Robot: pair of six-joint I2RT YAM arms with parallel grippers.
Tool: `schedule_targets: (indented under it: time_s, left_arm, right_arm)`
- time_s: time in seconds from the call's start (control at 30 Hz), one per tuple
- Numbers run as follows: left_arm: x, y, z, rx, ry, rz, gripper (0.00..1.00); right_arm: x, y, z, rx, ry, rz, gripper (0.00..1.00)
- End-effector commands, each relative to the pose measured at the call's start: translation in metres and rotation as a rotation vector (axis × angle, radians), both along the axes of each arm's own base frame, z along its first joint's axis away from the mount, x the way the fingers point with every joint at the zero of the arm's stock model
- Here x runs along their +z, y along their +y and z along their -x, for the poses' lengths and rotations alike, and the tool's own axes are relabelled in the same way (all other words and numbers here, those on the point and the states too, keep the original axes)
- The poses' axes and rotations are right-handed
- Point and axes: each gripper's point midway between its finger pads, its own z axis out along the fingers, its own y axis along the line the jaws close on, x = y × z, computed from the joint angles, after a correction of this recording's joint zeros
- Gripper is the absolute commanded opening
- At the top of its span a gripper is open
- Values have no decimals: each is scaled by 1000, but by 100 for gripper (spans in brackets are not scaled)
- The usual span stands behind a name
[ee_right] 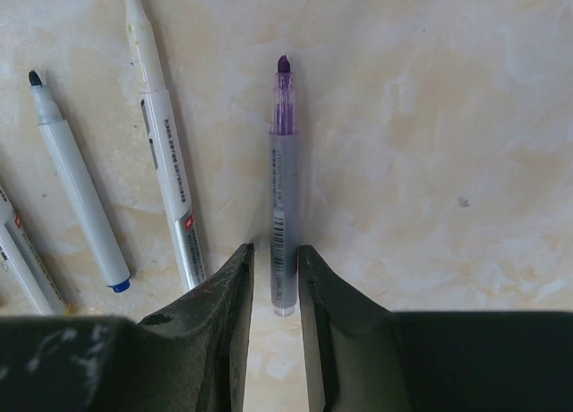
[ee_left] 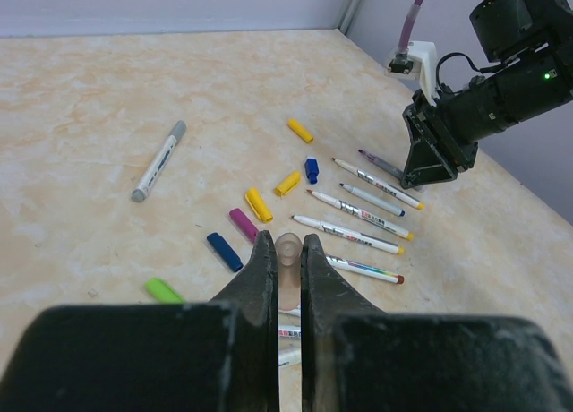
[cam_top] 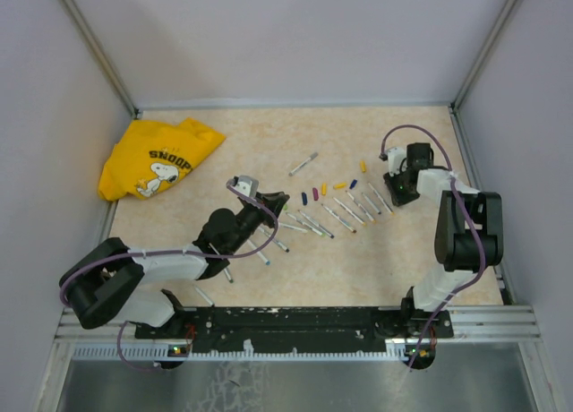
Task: Open the pen caps
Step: Place the pen at the center of the board.
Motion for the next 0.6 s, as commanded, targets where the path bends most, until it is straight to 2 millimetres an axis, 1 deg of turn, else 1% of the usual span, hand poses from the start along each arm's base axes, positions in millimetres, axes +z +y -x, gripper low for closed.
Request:
schedule_targets:
  time_s: [0.0, 0.17, 0.2, 0.23, 0.57]
  left_arm:
    - [15, 1, 2, 1, -39, 39, 0]
    - [15, 1, 2, 1, -38, 39, 0]
    - [15, 1, 2, 1, -39, 38, 0]
    - [15, 1, 2, 1, -37, 39, 0]
    - [16, -2, 2, -8, -39, 34, 0]
  right_arm:
    - [21, -3, -14, -15, -67, -5, 27]
    - [21, -2, -15, -15, -69, -9, 29]
    - [30, -2, -16, -14, -94, -10, 29]
    - [34, -1, -17, -13, -106, -10, 29]
    - [47, 1, -19, -5, -156, -18, 34]
